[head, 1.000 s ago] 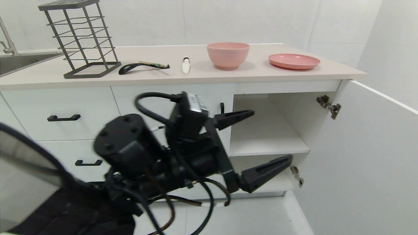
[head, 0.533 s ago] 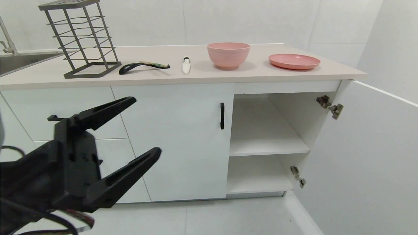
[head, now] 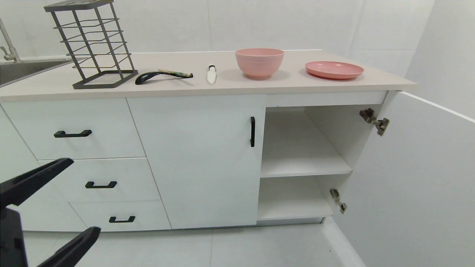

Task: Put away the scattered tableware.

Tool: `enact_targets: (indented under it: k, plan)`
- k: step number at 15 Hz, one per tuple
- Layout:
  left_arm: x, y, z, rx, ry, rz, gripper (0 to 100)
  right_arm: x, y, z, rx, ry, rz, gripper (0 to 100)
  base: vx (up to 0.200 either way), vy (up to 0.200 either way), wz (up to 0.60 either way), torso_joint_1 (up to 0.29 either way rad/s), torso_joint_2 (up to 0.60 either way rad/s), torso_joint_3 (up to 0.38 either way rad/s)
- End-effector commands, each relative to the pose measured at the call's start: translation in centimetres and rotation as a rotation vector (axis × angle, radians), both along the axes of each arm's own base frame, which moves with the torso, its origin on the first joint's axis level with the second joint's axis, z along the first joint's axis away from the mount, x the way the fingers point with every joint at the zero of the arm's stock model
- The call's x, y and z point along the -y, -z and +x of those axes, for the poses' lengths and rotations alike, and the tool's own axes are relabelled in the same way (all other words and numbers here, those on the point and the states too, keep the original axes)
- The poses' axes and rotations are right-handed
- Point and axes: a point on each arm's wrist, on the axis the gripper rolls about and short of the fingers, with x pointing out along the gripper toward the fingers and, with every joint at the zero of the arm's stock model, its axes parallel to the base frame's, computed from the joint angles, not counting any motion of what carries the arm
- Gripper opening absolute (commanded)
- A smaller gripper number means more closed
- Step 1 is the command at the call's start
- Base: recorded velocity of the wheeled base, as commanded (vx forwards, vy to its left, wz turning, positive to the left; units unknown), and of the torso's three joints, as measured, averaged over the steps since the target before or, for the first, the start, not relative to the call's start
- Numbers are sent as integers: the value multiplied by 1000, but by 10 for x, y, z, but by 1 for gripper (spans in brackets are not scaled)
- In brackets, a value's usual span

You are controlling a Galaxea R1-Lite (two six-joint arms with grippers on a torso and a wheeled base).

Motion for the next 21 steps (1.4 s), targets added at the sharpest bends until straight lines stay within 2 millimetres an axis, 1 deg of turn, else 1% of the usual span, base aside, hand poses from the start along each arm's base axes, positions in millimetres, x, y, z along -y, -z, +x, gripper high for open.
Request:
enact_targets:
  k: [1, 2, 3, 4, 5, 6, 7, 9, 10, 11, 12, 13, 14, 15, 17, 19, 20, 21]
  plan:
    - [-20, 10, -41, 17, -156, -27, 100, 2, 3, 1, -67, 119, 69, 100, 0, 0, 0, 0, 0, 0]
    - [-24, 19, -56, -9, -234, -21, 100, 4, 3, 2, -73, 216, 90, 100, 0, 0, 0, 0, 0, 0]
    - [-26, 27, -68, -28, -266, -16, 100, 5, 3, 3, -73, 261, 93, 100, 0, 0, 0, 0, 0, 0]
    - [-27, 31, -75, -34, -275, -15, 100, 6, 3, 3, -72, 275, 94, 100, 0, 0, 0, 0, 0, 0]
    - [-28, 39, -86, -51, -280, -10, 100, 6, 3, 3, -72, 285, 98, 100, 0, 0, 0, 0, 0, 0]
    - [-28, 39, -86, -51, -280, -10, 100, 6, 3, 3, -72, 285, 98, 100, 0, 0, 0, 0, 0, 0]
    - [-29, 62, -90, -94, -288, 11, 100, 6, 3, 3, -81, 301, 119, 100, 0, 0, 0, 0, 0, 0]
    - [-29, 75, -87, -166, -302, 15, 100, 8, 3, 3, -84, 391, 136, 100, 0, 0, 0, 0, 0, 0]
    - [-30, 82, -85, -243, -356, 14, 100, 8, 3, 3, -85, 400, 141, 100, 0, 0, 0, 0, 0, 0]
    - [-32, 89, -84, -317, -471, 16, 100, 9, 3, 3, -89, 411, 154, 100, 0, 0, 0, 0, 0, 0]
    - [-33, 91, -84, -336, -501, 22, 100, 9, 4, 4, -86, 433, 152, 100, 0, 0, 0, 0, 0, 0]
    - [-33, 94, -84, -362, -517, 18, 100, 11, 9, 4, -135, 528, 159, 100, 0, 0, 0, 0, 0, 0]
    - [-33, 94, -84, -374, -523, 3, 100, 11, 8, 4, -136, 529, 172, 100, 0, 0, 0, 0, 0, 0]
    - [-32, 95, -84, -371, -579, -11, 100, 11, 9, 4, -144, 532, 194, 100, 0, 0, 0, 0, 0, 0]
    - [-31, 96, -89, -306, -639, -25, 100, 11, 9, 4, -143, 531, 194, 100, 0, 0, 0, 0, 0, 0]
    - [-32, 97, -91, -283, -651, -16, 100, 11, 9, 4, -143, 531, 195, 100, 0, 0, 0, 0, 0, 0]
    - [-33, 100, -91, -299, -720, 20, 100, 11, 9, 4, -143, 531, 195, 100, 0, 0, 0, 0, 0, 0]
    - [-34, 101, -90, -307, -763, 3, 100, 11, 9, 4, -143, 531, 195, 100, 0, 0, 0, 0, 0, 0]
